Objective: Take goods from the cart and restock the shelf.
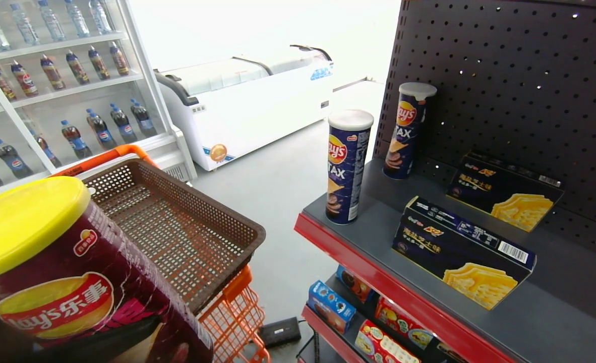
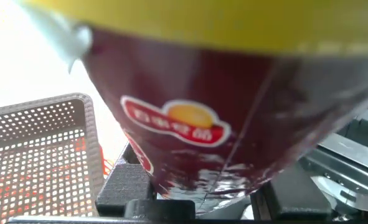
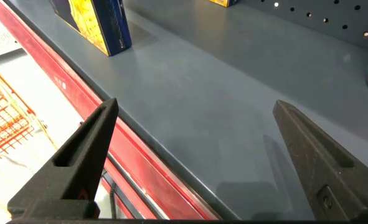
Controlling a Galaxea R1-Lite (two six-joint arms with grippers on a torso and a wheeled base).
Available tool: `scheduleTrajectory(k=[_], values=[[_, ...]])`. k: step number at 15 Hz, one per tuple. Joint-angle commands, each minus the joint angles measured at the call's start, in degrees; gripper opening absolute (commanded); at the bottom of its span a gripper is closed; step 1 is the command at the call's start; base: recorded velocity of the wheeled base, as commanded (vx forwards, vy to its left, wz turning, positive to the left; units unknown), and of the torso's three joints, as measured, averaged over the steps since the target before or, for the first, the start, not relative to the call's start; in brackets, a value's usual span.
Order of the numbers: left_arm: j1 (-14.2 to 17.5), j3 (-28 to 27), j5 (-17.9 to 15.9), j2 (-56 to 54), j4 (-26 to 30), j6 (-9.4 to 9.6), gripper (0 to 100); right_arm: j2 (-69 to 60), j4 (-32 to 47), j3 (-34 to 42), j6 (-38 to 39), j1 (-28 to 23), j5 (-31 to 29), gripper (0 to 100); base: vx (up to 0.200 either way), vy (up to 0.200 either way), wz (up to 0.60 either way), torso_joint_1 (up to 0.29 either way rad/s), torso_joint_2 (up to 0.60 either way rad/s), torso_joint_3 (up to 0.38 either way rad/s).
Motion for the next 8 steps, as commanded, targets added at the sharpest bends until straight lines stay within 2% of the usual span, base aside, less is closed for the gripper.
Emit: scheduleTrajectory(k=[1,8], values=[[0.00,0.04,-0.04,0.32,0.01,0.00,0,0.02,-0.04,-0.01,-0.02,0.00,0.03,100,0.000,0.000,0.00,0.000,0.00,0.000],[-0.62,-0.04,-1.97,0.32,-0.08,-0.44,0,0.02,-0.04,-0.01,-0.10,0.00,0.03,100,0.000,0.000,-0.60,0.003,0.00,0.003]])
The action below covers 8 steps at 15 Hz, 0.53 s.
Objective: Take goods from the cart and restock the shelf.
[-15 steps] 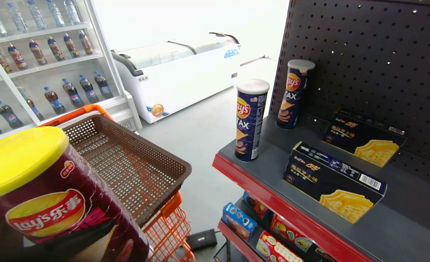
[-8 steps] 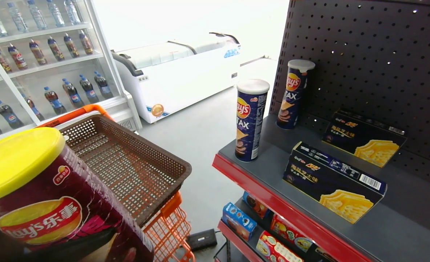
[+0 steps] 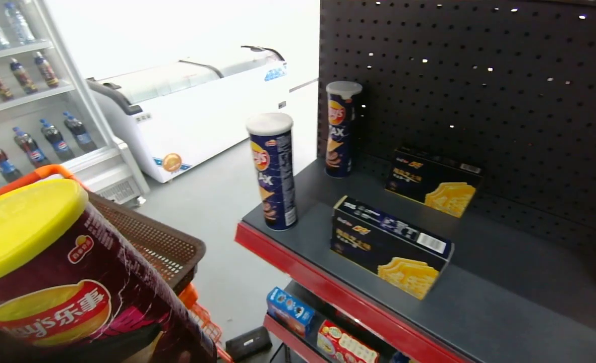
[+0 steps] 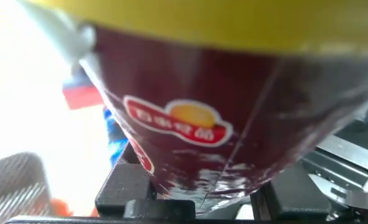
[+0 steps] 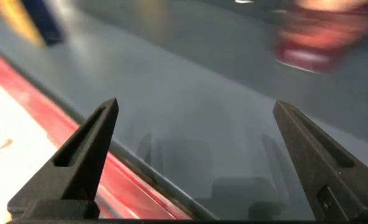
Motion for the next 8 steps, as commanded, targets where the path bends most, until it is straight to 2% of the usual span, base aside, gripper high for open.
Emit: scheduleTrajectory(k=[1,2,3,8], values=[[-1.29,-0.10,-0.01,0.08,0.01,0.02,0,0.02,0.05,-0.01,-0.02,0.00,0.00,100,0.000,0.000,-0.60,-0.002,0.00,0.002],[-1.29,-0.10,-0.01,0.08,0.01,0.02,0,0.02,0.05,-0.01,-0.02,0.00,0.00,100,0.000,0.000,-0.60,0.007,0.01,0.002],[-3.93,-0.71,0.08,0.08,0.09,0.02,0,0.02,0.05,0.07,-0.02,0.00,0.00,100,0.000,0.000,-0.60,0.012,0.00,-0.002],[-4.02,-0.89,0.08,0.78,0.09,0.02,0,0.02,-0.04,0.07,-0.10,0.00,0.00,100,0.000,0.000,-0.60,0.003,0.00,0.000]])
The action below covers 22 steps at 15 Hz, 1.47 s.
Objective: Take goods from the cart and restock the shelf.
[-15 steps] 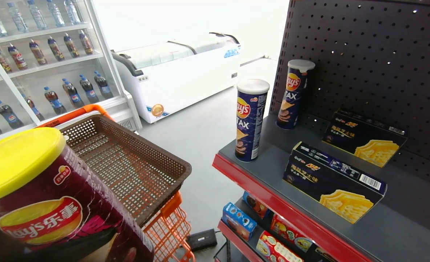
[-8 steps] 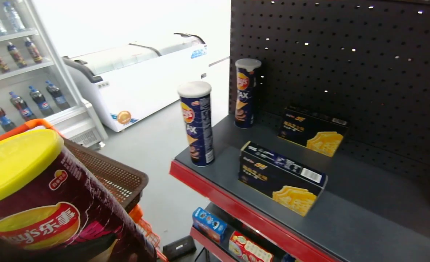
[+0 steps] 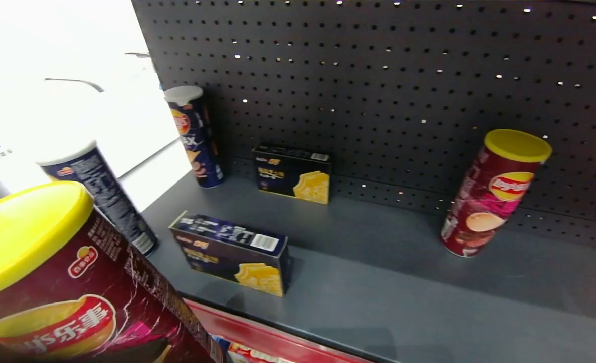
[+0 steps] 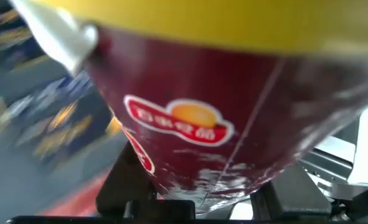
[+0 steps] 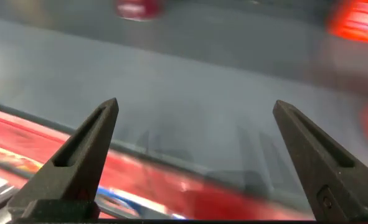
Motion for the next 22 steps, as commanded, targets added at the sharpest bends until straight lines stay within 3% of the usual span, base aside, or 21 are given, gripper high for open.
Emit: scheduleTrajectory(k=[1,5,21,22], values=[[-0.07,0.08,0.01,0.36,-0.04,0.02,0,0.02,0.02,-0.01,-0.08,0.00,0.01,100,0.000,0.000,-0.60,0.002,0.01,0.007],[0.19,0.43,0.10,0.28,-0.04,-0.07,0,0.02,-0.06,-0.01,0.01,0.00,-0.08,100,0.000,0.000,-0.60,0.001,0.00,0.005],[0.46,0.87,0.71,0.72,0.58,-0.07,0,0.99,0.11,-0.01,-2.10,-0.18,0.36,100,0.000,0.000,0.00,0.000,0.00,0.000],[0.72,0.61,1.15,0.89,0.49,-0.16,0,3.98,-0.77,-5.90,0.54,-0.70,-1.39,100,0.000,0.000,0.00,0.000,0.00,0.000]])
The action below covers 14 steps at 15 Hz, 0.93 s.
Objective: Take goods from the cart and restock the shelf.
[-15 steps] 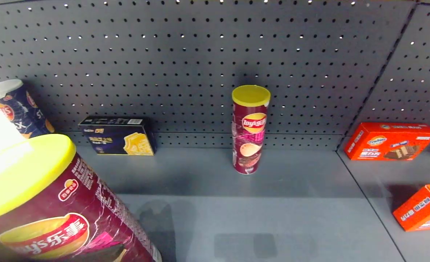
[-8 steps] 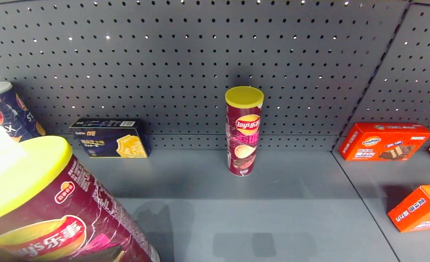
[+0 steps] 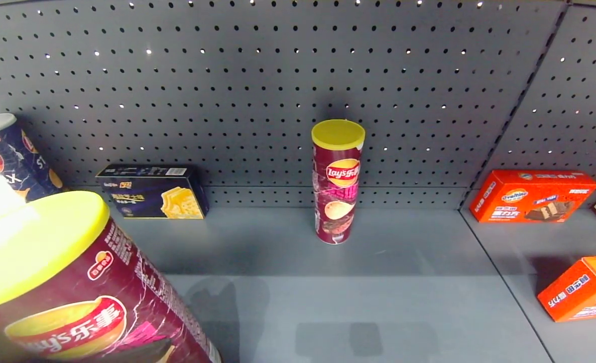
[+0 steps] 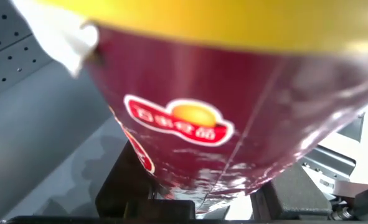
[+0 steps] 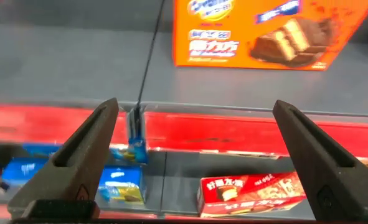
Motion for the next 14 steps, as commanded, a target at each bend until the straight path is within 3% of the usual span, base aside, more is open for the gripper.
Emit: scheduleTrajectory(k=[1,5,10,14], values=[[0.38,-0.30,0.17,0.63,0.00,-0.03,0,11.07,0.09,-14.18,4.95,-0.06,-1.86,100,0.000,0.000,0.00,0.000,0.00,0.000],[0.38,-0.03,0.25,1.77,-0.35,0.05,0,15.64,2.37,-19.72,1.26,2.14,3.24,100,0.000,0.000,0.00,0.000,0.00,0.000],[0.38,-0.03,0.25,2.04,-0.08,-0.03,0,39.55,1.76,-34.74,0.91,12.07,8.16,100,0.000,0.000,0.00,0.000,0.00,0.000],[0.81,-0.03,0.34,2.21,-0.08,-0.03,0,54.84,-0.70,-41.16,-0.76,16.82,10.18,100,0.000,0.000,0.00,0.000,0.00,0.000]])
